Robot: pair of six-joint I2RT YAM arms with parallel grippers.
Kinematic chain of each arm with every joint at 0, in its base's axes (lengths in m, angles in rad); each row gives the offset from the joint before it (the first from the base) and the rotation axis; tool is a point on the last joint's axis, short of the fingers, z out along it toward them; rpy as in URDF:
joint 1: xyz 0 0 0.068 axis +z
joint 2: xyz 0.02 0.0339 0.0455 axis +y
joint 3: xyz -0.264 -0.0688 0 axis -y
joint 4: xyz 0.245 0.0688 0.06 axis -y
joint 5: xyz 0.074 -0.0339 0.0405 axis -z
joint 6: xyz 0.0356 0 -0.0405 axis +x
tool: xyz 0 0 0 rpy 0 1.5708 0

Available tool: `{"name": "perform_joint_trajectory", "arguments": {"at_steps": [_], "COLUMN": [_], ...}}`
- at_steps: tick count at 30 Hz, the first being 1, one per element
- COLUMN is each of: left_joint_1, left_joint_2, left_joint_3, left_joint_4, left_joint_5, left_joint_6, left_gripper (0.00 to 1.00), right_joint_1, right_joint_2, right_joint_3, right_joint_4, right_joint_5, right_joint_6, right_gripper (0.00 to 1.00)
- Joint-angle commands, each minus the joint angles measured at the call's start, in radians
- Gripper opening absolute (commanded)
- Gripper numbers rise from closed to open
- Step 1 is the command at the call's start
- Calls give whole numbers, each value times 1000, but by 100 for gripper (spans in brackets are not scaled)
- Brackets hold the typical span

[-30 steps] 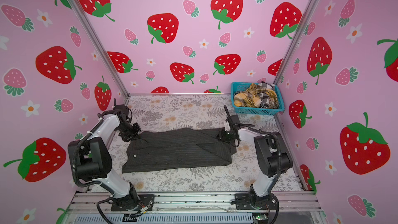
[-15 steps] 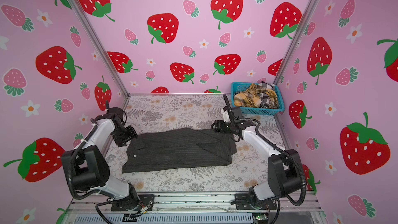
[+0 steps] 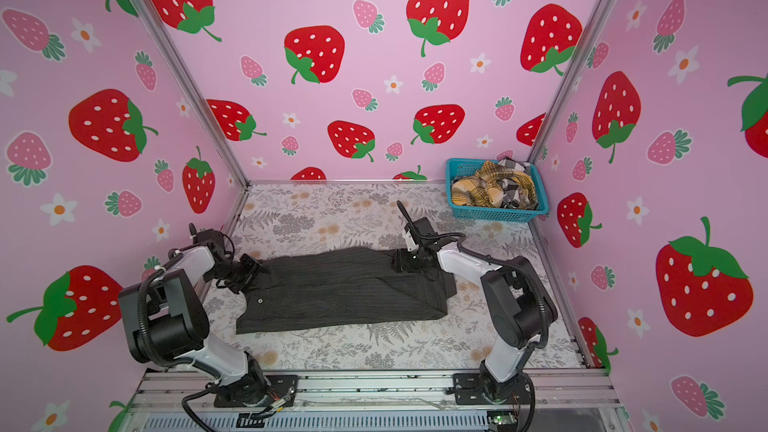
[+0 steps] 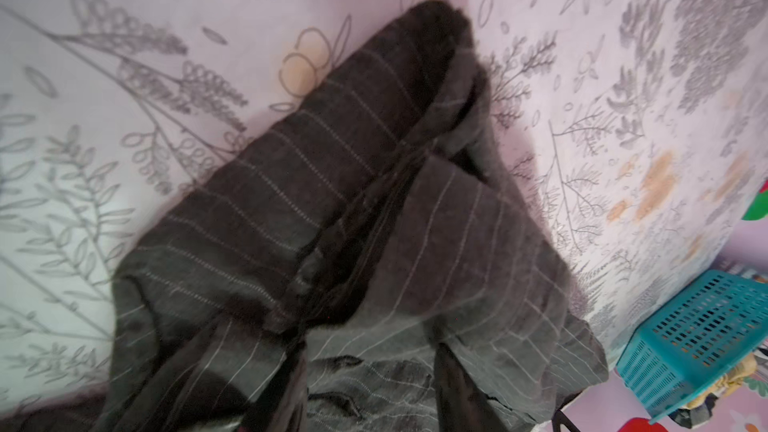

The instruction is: Fold and stack the long sleeve shirts

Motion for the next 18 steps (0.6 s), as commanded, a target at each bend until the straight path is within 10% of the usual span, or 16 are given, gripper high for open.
{"name": "perform_joint_trajectory", "arguments": {"at_steps": [1,10,18], "left_joint_1": [3,8,5], "left_joint_2": [20,-65,-3], "left_joint_3": [38,35,31], "left_joint_4": [31,-19,69], "left_joint_5": [32,-135,-121], "left_joint_6": [-14,11,31], "left_gripper": [46,66,57], "right_joint_1": [-9,-27,-48], "right_joint_2": [24,42,43], "right_joint_3": [4,1,-25], "right_joint_4": [9,23,41], "right_joint_5": [39,20,3], "right_joint_6": [9,21,28], "right_gripper": [63,62,61]}}
